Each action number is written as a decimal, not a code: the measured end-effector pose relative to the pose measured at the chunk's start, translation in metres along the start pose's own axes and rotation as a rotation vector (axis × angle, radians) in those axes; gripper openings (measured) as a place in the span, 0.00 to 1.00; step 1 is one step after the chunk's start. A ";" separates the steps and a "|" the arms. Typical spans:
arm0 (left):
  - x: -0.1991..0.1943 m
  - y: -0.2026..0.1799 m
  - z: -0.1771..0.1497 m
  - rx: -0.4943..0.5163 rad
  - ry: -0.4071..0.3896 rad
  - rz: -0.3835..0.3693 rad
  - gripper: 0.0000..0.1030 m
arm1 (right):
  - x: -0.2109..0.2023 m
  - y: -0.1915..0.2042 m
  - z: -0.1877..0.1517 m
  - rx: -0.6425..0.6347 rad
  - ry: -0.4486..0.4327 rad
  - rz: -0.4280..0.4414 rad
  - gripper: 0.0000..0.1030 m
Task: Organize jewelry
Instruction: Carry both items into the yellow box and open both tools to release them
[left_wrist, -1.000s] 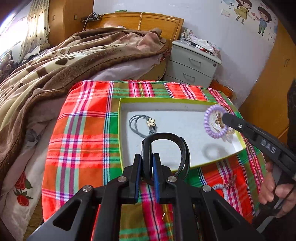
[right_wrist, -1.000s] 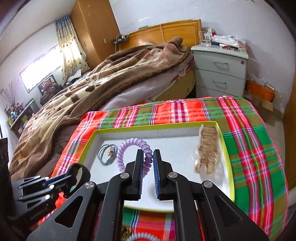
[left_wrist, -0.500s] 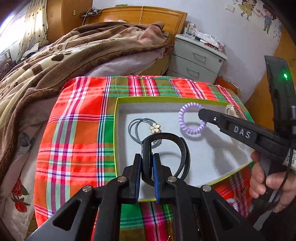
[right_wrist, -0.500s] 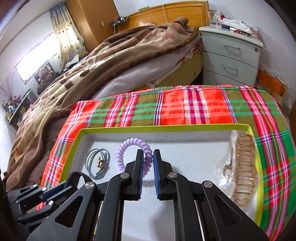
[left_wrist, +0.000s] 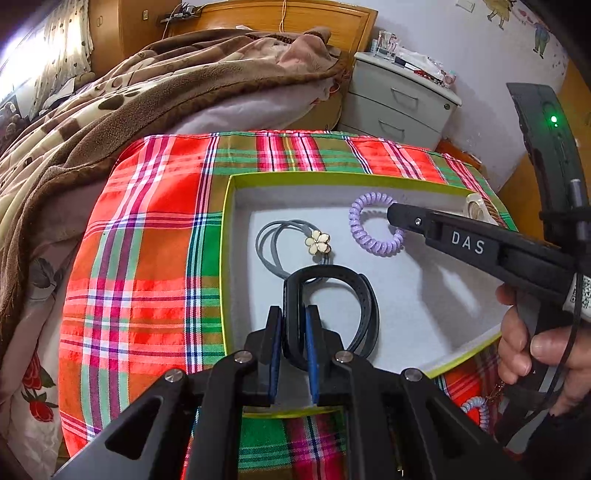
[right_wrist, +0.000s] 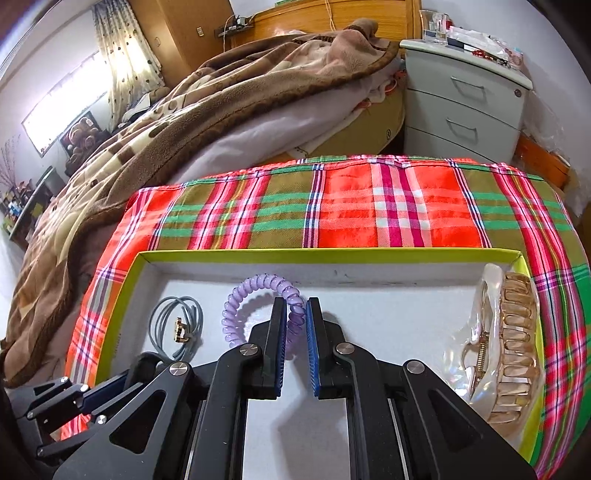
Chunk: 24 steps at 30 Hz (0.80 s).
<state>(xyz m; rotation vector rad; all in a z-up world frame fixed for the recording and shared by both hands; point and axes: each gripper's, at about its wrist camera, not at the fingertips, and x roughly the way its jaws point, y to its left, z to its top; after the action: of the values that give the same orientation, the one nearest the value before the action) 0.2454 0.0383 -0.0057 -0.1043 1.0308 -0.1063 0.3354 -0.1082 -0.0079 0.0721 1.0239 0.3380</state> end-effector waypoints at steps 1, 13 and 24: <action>0.000 0.000 0.000 0.000 -0.002 0.003 0.13 | 0.000 0.000 0.000 0.000 0.001 -0.002 0.11; 0.003 -0.002 0.001 -0.001 0.007 0.003 0.14 | 0.003 0.002 0.001 -0.007 0.006 -0.015 0.11; 0.003 -0.002 0.003 -0.010 0.011 -0.014 0.22 | 0.003 0.002 0.002 -0.003 0.005 -0.014 0.16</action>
<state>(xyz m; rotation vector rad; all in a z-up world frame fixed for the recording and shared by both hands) 0.2492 0.0357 -0.0065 -0.1197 1.0417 -0.1147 0.3381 -0.1052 -0.0095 0.0617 1.0286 0.3273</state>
